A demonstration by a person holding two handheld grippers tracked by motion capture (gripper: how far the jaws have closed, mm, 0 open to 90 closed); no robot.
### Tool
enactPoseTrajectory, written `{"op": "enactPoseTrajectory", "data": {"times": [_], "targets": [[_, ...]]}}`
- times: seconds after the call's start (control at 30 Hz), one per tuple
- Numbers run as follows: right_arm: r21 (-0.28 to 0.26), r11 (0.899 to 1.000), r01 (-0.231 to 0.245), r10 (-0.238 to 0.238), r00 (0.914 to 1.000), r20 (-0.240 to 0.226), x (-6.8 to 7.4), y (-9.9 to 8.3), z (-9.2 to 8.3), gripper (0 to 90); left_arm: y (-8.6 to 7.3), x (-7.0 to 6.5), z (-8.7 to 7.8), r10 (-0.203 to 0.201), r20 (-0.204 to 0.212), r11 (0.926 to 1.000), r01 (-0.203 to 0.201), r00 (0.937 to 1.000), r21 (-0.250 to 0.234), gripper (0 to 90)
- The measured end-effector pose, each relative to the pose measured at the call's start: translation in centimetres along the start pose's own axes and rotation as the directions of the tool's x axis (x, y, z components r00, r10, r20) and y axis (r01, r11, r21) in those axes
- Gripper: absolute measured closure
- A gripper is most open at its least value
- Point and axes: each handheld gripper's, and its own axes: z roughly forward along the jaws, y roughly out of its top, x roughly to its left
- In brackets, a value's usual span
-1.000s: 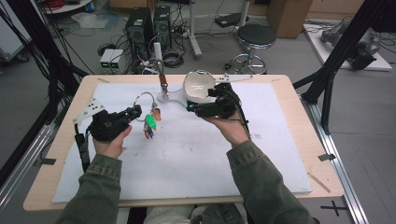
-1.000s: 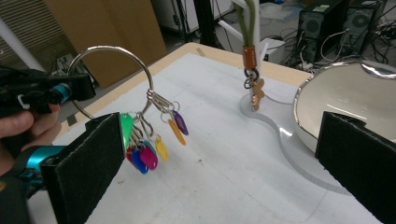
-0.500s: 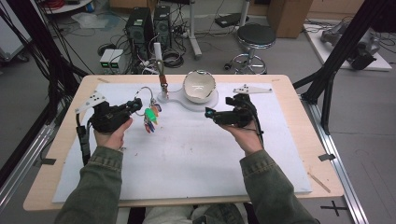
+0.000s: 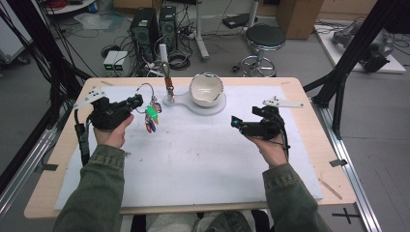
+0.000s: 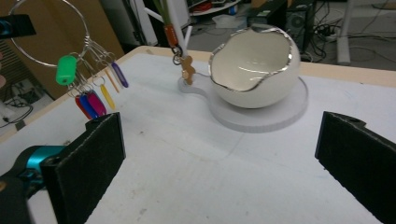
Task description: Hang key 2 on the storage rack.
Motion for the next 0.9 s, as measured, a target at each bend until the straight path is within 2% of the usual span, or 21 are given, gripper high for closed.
{"op": "enactPoseTrajectory", "data": {"times": [0.1,0.17,0.33,0.47,0.63,0.73,0.9], "targets": [[-0.005,1.0,-0.012,0.012,0.9995,0.028,-0.7,-0.6,-0.7,0.6,0.3,0.3,0.3,0.001,-0.004,0.9999,-0.001,1.0,0.017,86.8],[-0.03,0.999,-0.016,0.017,0.9987,0.047,-1.1,-1.0,-1.2,0.6,0.7,0.4,0.5,0.025,-0.016,0.9992,-0.024,0.9996,0.031,86.8],[-0.043,0.999,-0.015,0.018,0.9967,0.079,-2.0,-2.2,-2.1,0.6,1.6,0.6,0.7,0.016,-0.018,0.9998,-0.016,0.9997,0.009,86.8],[-0.049,0.999,-0.014,0.019,0.9951,0.097,-2.7,-3.0,-2.6,0.6,2.1,0.8,0.9,0.034,-0.031,0.9991,-0.033,0.9989,0.026,86.8],[-0.066,0.998,-0.012,0.02,0.9917,0.127,-3.5,-4.0,-3.5,0.6,2.9,1.3,1.2,0.023,-0.042,0.9993,-0.022,0.9989,0.031,86.8],[-0.068,0.997,-0.02,0.029,0.9906,0.133,-4.0,-4.5,-3.8,0.6,3.3,1.4,1.6,0.034,-0.05,0.9985,-0.032,0.9982,0.045,86.8],[-0.09,0.995,-0.041,0.053,0.9898,0.132,-4.6,-5.1,-4.0,0.6,3.3,1.9,2.3,0.027,-0.056,0.9975,-0.023,0.9981,0.066,86.8]]}}
